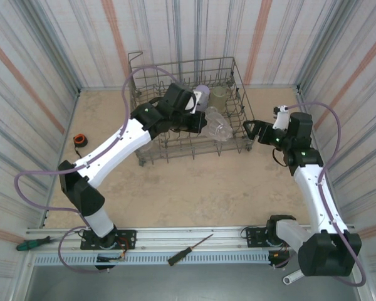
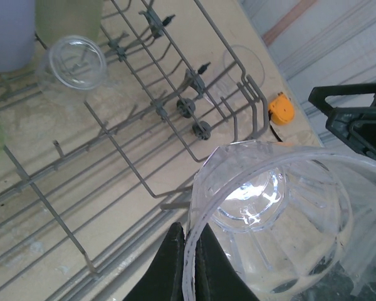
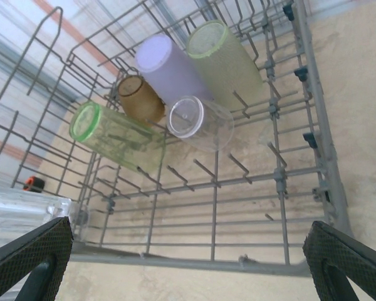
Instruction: Load the cups into the dish rack
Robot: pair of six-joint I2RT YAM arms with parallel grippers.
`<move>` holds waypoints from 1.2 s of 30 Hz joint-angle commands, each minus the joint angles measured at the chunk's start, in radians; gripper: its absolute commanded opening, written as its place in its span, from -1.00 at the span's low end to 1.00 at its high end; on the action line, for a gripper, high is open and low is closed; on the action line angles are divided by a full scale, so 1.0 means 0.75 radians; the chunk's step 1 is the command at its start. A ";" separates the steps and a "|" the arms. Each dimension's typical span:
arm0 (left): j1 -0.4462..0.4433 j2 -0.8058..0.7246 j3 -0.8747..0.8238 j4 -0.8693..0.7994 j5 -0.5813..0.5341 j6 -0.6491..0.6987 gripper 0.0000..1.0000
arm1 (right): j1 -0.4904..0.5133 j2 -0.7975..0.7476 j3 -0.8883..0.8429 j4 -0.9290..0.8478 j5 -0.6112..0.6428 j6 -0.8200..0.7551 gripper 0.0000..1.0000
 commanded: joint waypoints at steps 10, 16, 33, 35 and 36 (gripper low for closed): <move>0.244 -0.064 0.004 0.156 0.226 -0.001 -1.00 | 0.012 0.200 0.081 0.285 -0.167 0.163 0.98; 0.325 -0.060 -0.024 0.241 0.311 -0.037 -1.00 | 0.086 0.297 0.140 0.368 -0.199 0.196 0.98; 0.542 -0.056 -0.131 0.364 0.479 -0.059 -1.00 | 0.193 0.618 0.306 0.775 -0.355 0.450 0.98; 0.567 -0.056 -0.164 0.405 0.518 -0.087 -1.00 | 0.200 0.656 0.326 0.833 -0.371 0.496 0.98; 0.578 -0.057 -0.177 0.430 0.537 -0.106 -1.00 | 0.205 0.672 0.333 0.852 -0.374 0.506 0.98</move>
